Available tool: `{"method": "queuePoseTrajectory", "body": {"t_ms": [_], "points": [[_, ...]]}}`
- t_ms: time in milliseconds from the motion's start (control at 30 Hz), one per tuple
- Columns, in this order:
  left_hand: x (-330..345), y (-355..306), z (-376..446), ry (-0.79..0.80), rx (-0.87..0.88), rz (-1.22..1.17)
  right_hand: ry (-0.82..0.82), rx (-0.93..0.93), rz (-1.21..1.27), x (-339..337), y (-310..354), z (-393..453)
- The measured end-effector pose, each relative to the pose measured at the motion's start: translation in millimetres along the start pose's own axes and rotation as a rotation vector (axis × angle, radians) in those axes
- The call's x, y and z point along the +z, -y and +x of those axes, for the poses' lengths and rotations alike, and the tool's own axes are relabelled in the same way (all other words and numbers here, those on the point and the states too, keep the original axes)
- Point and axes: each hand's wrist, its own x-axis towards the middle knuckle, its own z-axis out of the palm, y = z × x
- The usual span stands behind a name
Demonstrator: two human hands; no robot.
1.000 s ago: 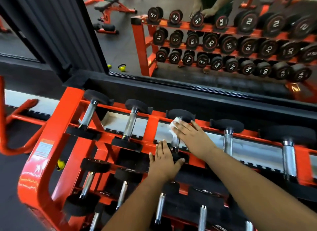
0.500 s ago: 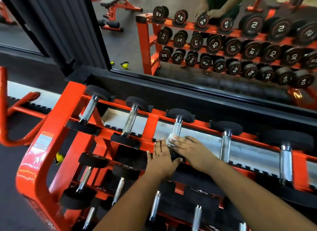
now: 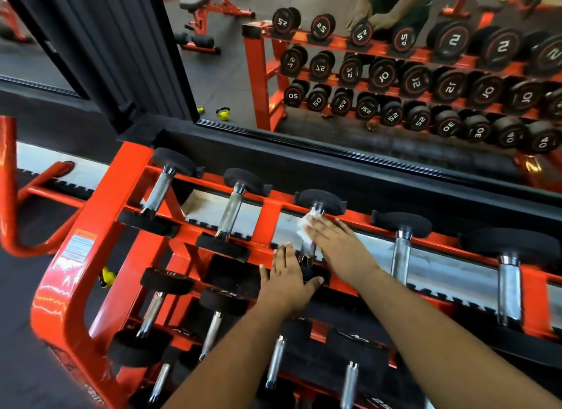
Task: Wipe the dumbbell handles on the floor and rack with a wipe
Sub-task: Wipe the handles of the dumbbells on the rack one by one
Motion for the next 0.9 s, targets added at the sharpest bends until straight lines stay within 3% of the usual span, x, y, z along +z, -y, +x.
{"method": "queuePoseTrajectory", "body": {"t_ms": [67,133,267,400,467,533,667,800,900], "points": [[0,0,0,0.002,-0.002,-0.007,-0.046,0.245,0.348,-3,19,10],[0,0,1,0.008,0.001,0.008,-0.220,0.491,0.667,0,40,5],[-1,1,2,0.021,0.009,0.011,-0.280,0.801,0.967,-4,66,-8],[1,3,2,0.005,0.010,0.009,-0.338,0.978,1.032,-9,52,12],[2,3,2,-0.002,0.006,0.006,-0.388,1.062,1.181,-8,51,24],[1,2,2,-0.006,0.003,0.000,-0.331,1.106,1.227,-2,54,25],[0,1,1,-0.004,0.003,0.007,-0.067,1.126,1.328,6,51,6],[1,2,2,-0.010,0.000,0.003,-0.241,1.236,1.492,-11,32,43],[-1,1,0,-0.001,0.001,0.002,-0.165,1.255,1.519,-12,32,45]]}}
